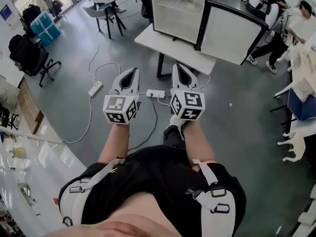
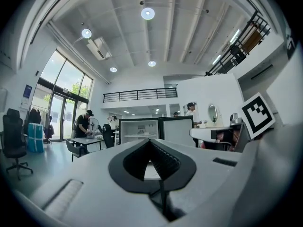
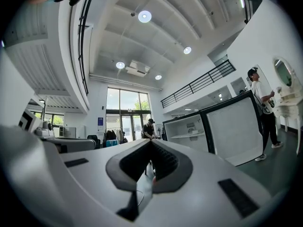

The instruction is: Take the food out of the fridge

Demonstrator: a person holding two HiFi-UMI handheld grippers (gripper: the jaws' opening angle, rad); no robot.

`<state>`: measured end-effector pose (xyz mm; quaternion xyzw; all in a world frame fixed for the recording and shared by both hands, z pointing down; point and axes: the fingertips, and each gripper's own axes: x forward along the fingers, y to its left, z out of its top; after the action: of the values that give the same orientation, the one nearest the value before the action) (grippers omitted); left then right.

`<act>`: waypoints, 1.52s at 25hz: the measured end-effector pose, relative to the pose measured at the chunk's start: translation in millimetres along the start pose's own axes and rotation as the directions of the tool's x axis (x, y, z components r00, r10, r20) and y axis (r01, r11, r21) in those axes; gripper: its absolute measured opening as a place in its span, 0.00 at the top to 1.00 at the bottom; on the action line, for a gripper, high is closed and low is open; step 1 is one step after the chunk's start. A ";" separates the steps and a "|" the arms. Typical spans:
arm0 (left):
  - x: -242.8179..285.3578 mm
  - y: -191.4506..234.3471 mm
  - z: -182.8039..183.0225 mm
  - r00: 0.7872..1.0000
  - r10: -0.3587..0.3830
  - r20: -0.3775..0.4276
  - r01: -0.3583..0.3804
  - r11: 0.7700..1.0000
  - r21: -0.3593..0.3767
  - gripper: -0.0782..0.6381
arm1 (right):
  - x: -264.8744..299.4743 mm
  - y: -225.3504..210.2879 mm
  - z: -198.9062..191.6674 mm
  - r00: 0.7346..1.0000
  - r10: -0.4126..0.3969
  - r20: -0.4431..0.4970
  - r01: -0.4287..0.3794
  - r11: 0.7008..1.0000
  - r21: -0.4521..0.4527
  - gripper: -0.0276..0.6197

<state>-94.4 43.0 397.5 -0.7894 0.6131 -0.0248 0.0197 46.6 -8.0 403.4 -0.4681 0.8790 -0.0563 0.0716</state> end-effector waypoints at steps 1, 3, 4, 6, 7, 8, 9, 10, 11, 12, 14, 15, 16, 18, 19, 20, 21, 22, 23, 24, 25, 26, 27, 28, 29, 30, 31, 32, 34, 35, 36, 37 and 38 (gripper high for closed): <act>6.6 4.9 1.3 1.000 -0.007 0.008 0.007 1.000 -0.004 0.90 | 9.1 -2.2 -0.1 1.000 0.001 0.005 -0.001 1.000 0.003 0.95; 23.5 15.7 0.7 1.000 -0.011 0.009 0.011 1.000 0.000 0.90 | 30.5 -7.9 -1.5 1.000 0.006 0.011 -0.006 1.000 0.008 0.95; 34.3 21.5 -0.6 1.000 -0.009 0.006 0.009 1.000 0.003 0.90 | 42.9 -12.2 -2.4 1.000 0.010 0.012 -0.010 1.000 0.009 0.95; 60.0 32.9 -2.8 1.000 -0.003 0.002 0.003 1.000 0.009 0.90 | 69.5 -23.1 -2.5 1.000 0.020 0.018 -0.020 1.000 0.009 0.95; 73.8 37.8 -3.1 1.000 0.000 0.001 0.000 1.000 0.016 0.90 | 82.6 -29.6 -1.9 0.999 0.024 0.022 -0.024 1.000 0.009 0.95; 87.7 42.0 -2.8 1.000 0.001 0.001 -0.001 1.000 0.023 0.90 | 95.5 -36.5 -1.0 0.999 0.028 0.026 -0.028 1.000 0.009 0.95; 102.1 46.0 -1.5 1.000 0.002 0.004 -0.002 1.000 0.028 0.90 | 108.3 -43.8 0.2 0.999 0.031 0.029 -0.032 0.999 0.007 0.95; 117.1 50.1 0.5 1.000 0.003 0.007 -0.003 1.000 0.030 0.90 | 121.3 -51.3 2.1 0.999 0.035 0.031 -0.035 0.999 0.005 0.95; 132.9 54.1 3.0 1.000 0.002 0.010 -0.003 1.000 0.029 0.90 | 134.3 -59.0 4.7 0.999 0.038 0.033 -0.038 0.999 0.001 0.95; 149.1 58.1 5.4 1.000 0.001 0.012 -0.002 1.000 0.028 0.90 | 147.3 -67.0 7.9 0.999 0.041 0.035 -0.041 0.999 -0.002 0.95; 181.9 64.8 9.9 1.000 -0.003 0.013 0.003 1.000 0.029 0.90 | 172.7 -85.3 15.0 0.998 0.040 0.042 -0.040 0.999 -0.007 0.95; 198.2 66.8 11.8 1.000 -0.007 0.013 0.006 0.999 0.031 0.90 | 184.9 -96.1 17.9 0.998 0.035 0.045 -0.035 0.999 -0.006 0.95; 214.4 67.8 13.3 1.000 -0.012 0.013 0.012 0.999 0.033 0.90 | 196.4 -107.7 19.9 0.999 0.029 0.045 -0.029 1.000 -0.004 0.95; 246.2 68.5 14.9 1.000 -0.025 0.012 0.025 0.999 0.034 0.90 | 218.0 -131.0 21.5 0.999 0.015 0.040 -0.015 1.000 -0.001 0.95; 261.4 69.2 15.2 0.999 -0.031 0.010 0.030 0.999 0.034 0.90 | 228.1 -141.4 21.8 0.999 0.010 0.036 -0.010 1.000 0.000 0.95; 276.0 70.1 15.5 0.999 -0.036 0.008 0.035 0.999 0.034 0.90 | 237.8 -150.8 22.1 0.999 0.006 0.033 -0.006 1.000 0.000 0.95; 289.8 71.0 15.8 0.999 -0.041 0.007 0.040 0.999 0.034 0.90 | 247.1 -159.3 22.7 1.000 0.004 0.031 -0.004 1.000 -0.001 0.95; 302.6 71.6 15.9 0.999 -0.046 0.006 0.046 0.998 0.034 0.90 | 255.7 -167.3 23.4 1.000 0.002 0.028 -0.002 1.000 -0.003 0.95; 314.0 71.6 15.6 0.999 -0.051 0.005 0.051 0.998 0.034 0.90 | 263.5 -174.9 23.9 1.000 0.000 0.026 0.000 1.000 -0.007 0.95; 323.9 71.2 14.4 0.998 -0.057 0.002 0.057 0.998 0.033 0.90 | 270.2 -182.0 23.9 1.000 -0.004 0.022 0.004 1.000 -0.011 0.95; 332.8 70.9 12.3 0.998 -0.064 -0.001 0.064 0.998 0.030 0.90 | 276.3 -188.4 23.5 1.000 -0.008 0.018 0.008 1.000 -0.015 0.95; 341.3 71.2 9.6 0.997 -0.071 -0.006 0.071 0.997 0.028 0.90 | 282.1 -193.8 22.8 1.000 -0.013 0.015 0.013 1.000 -0.018 0.95; 349.6 71.9 7.0 0.997 -0.081 -0.011 0.081 0.996 0.028 0.90 | 287.9 -198.0 22.2 1.000 -0.017 0.012 0.017 1.000 -0.021 0.95; 357.8 72.9 4.7 0.996 -0.093 -0.016 0.093 0.995 0.029 0.90 | 293.6 -201.1 21.7 1.000 -0.022 0.009 0.022 0.999 -0.026 0.95; 365.7 74.1 3.1 0.994 -0.105 -0.020 0.105 0.994 0.032 0.90 | 299.3 -203.7 21.2 1.000 -0.027 0.006 0.027 0.999 -0.030 0.95; 372.9 75.7 2.2 0.993 -0.115 -0.022 0.116 0.993 0.031 0.90 | 304.6 -205.8 20.4 0.999 -0.033 0.001 0.033 0.999 -0.034 0.95; 379.1 77.9 2.0 0.992 -0.123 -0.022 0.123 0.992 0.029 0.90 | 309.6 -207.2 19.2 0.999 -0.038 -0.005 0.038 0.999 -0.038 0.95; 384.5 80.2 2.4 0.991 -0.131 -0.022 0.131 0.991 0.025 0.90 | 314.3 -208.2 18.0 0.999 -0.043 -0.011 0.042 0.998 -0.043 0.95; 394.5 84.1 3.1 0.988 -0.151 -0.022 0.152 0.988 0.024 0.90 | 324.0 -210.1 15.7 0.998 -0.053 -0.017 0.052 0.997 -0.054 0.95; 399.3 85.9 2.8 0.986 -0.162 -0.023 0.163 0.986 0.025 0.90 | 328.8 -211.1 14.7 0.998 -0.058 -0.018 0.057 0.996 -0.062 0.95; 403.2 87.7 1.9 0.985 -0.173 -0.026 0.173 0.985 0.025 0.90 | 333.4 -211.6 13.3 0.998 -0.062 -0.022 0.060 0.995 -0.079 0.95; 406.0 89.5 1.0 0.983 -0.182 -0.028 0.183 0.983 0.024 0.90 | 338.1 -210.9 11.1 0.998 -0.062 -0.030 0.059 0.992 -0.112 0.95; 408.2 91.7 0.5 0.982 -0.189 -0.028 0.190 0.982 0.023 0.90 | 343.6 -209.0 8.1 0.997 -0.059 -0.045 0.051 0.985 -0.162 0.94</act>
<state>-82.2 -375.2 397.5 -0.8435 0.5349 -0.0445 0.0196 28.9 -409.8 404.9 -0.4949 0.8689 0.0012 0.0103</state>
